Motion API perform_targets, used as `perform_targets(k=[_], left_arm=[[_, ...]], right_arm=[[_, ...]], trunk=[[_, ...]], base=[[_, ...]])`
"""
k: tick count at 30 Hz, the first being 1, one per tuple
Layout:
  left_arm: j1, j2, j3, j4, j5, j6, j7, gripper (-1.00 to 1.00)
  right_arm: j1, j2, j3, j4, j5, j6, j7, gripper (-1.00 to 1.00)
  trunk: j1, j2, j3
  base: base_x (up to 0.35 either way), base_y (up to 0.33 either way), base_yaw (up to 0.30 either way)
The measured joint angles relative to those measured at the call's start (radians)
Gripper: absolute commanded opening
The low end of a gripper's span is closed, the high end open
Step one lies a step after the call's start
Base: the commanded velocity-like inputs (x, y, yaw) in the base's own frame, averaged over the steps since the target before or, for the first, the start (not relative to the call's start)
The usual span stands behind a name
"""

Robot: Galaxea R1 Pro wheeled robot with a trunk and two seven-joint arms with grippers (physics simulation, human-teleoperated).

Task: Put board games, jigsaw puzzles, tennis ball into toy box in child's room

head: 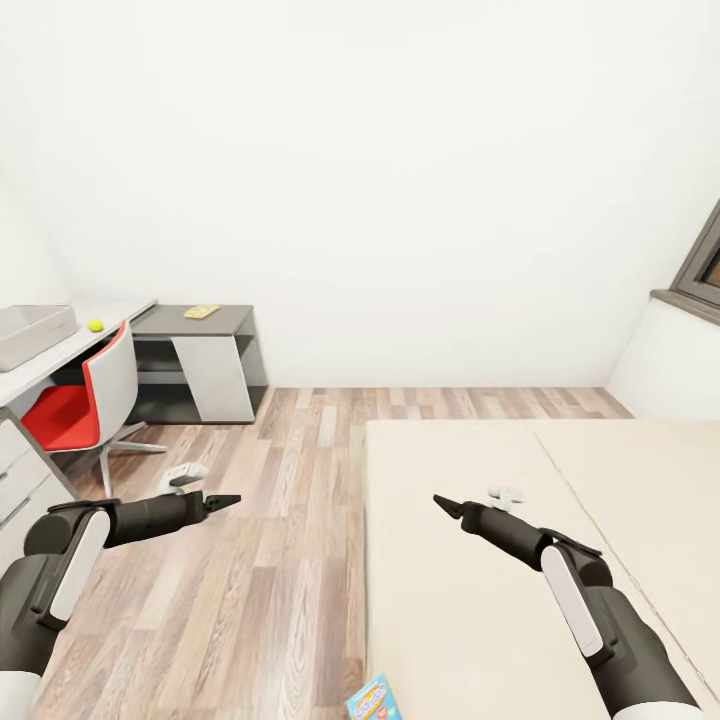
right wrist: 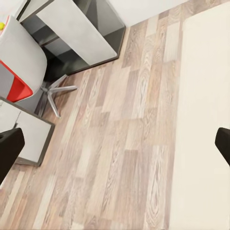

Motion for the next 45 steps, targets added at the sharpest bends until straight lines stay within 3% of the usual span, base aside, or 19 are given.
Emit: perform_targets(k=[45], left_arm=[[0.0, 0.0, 0.003, 0.0, 0.0, 0.0, 0.0, 1.0]], right_arm=[[0.0, -0.001, 0.003, 0.0, 0.0, -0.001, 0.001, 1.0]], trunk=[[0.0, 0.0, 0.0]], base=[[0.0, 0.268, 0.0]])
